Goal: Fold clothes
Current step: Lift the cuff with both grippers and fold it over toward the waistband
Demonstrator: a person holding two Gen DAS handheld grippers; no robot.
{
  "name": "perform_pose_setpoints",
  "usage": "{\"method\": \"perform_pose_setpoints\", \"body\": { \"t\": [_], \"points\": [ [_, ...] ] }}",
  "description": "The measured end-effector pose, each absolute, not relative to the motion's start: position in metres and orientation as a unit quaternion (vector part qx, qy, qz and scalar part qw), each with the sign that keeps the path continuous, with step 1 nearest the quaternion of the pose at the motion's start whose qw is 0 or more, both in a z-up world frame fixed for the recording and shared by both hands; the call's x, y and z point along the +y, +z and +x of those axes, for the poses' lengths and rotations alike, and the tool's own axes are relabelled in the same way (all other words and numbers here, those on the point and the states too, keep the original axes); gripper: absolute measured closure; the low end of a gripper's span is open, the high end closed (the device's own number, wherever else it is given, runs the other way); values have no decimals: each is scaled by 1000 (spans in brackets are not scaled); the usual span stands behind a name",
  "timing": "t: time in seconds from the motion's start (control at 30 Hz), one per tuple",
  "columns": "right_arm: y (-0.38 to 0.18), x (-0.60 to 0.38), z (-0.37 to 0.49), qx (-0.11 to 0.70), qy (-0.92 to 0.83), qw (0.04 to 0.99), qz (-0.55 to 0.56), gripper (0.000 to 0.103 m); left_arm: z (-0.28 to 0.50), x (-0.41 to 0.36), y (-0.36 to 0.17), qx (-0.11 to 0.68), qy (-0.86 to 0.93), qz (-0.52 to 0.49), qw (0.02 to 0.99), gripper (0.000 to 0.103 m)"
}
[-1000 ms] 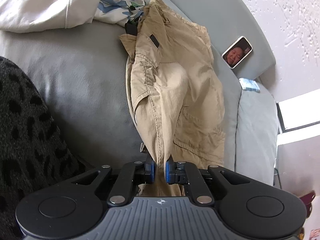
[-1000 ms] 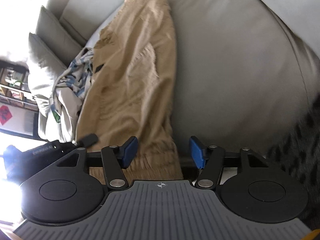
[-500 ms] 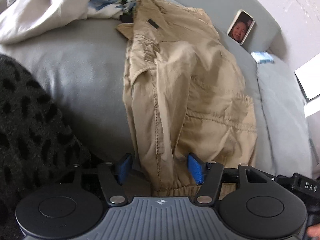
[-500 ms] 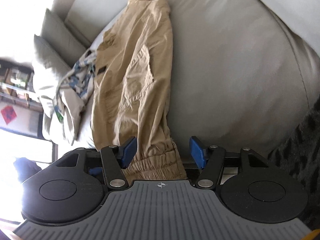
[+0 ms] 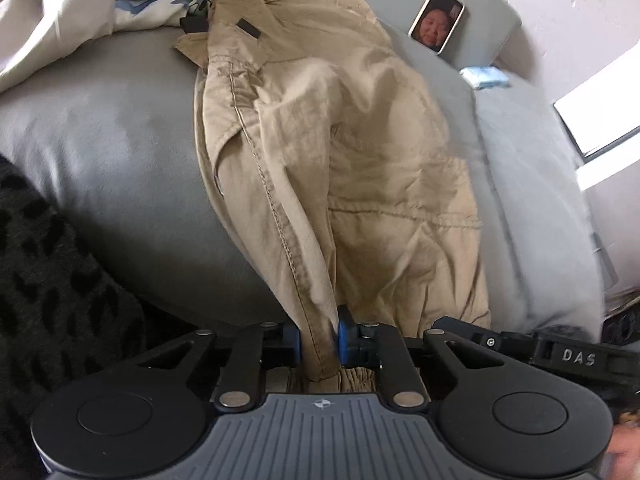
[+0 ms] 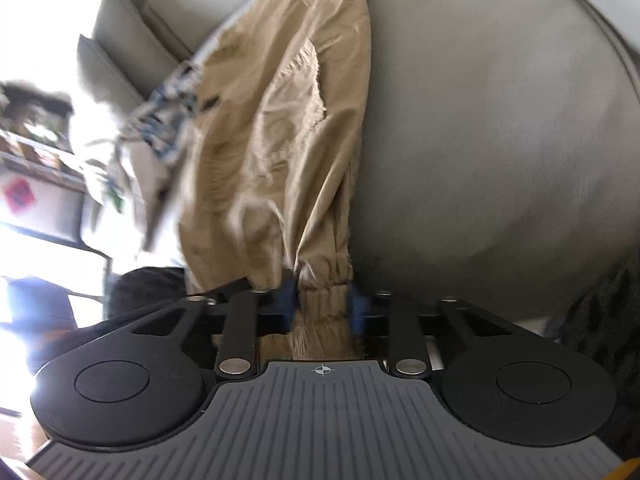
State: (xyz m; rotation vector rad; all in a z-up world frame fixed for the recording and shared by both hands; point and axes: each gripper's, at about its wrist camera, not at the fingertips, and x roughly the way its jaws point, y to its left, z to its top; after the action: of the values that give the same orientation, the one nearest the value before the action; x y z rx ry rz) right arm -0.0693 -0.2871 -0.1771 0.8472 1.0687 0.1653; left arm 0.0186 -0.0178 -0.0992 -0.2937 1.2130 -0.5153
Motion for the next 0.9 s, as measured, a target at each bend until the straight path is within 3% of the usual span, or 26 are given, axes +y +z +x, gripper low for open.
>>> {"method": "perform_pose_setpoints", "body": {
  "t": [0.33, 0.63, 0.7, 0.77, 0.9],
  "points": [
    [-137, -300, -83, 464, 103, 744, 470, 81, 27, 24, -71, 582, -243, -281, 723, 90],
    [-116, -302, -65, 453, 94, 719, 520, 81, 52, 32, -46, 578, -211, -320, 720, 88],
    [-114, -304, -60, 447, 89, 711, 535, 81, 59, 34, -39, 573, -208, -329, 721, 77],
    [-111, -306, -54, 435, 87, 703, 555, 80, 65, 35, -32, 568, -205, -337, 722, 59],
    [-109, -307, -42, 400, 81, 685, 603, 80, 82, 26, -15, 524, -218, -347, 746, 45]
  ]
}}
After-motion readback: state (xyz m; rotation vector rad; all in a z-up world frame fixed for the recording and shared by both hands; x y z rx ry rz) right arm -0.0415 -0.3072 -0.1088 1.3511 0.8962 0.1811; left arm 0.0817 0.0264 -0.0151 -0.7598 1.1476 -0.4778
